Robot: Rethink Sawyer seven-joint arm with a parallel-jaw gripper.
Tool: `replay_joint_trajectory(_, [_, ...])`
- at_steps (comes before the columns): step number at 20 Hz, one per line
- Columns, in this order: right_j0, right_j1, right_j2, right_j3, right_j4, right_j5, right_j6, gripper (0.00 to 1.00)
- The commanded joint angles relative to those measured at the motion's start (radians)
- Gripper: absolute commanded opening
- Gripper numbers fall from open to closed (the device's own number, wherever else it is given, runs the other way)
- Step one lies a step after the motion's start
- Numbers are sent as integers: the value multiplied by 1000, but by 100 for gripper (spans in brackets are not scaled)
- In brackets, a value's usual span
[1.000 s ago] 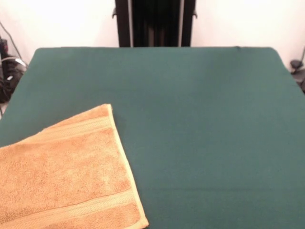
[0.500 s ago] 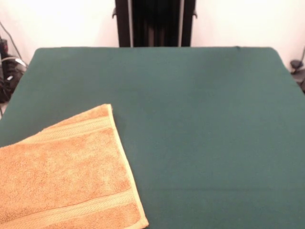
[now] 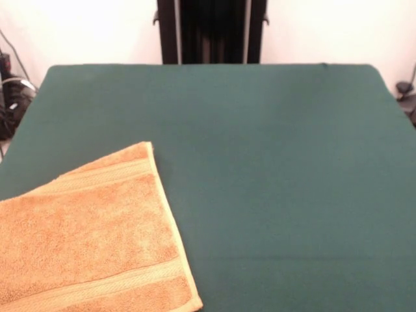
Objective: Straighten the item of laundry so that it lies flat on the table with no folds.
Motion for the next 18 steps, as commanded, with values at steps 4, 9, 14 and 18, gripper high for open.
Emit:
replay_joint_trajectory(4, [210, -1, -122, -58, -47, 305, 248, 100])
replay_joint_trajectory(9, [235, -48, -125, -35, 13, 356, 251, 100])
replay_joint_trajectory(14, [252, -126, -122, 26, 94, 407, 271, 100])
replay_joint_trajectory(18, [270, -101, -128, -14, 116, 435, 277, 100])
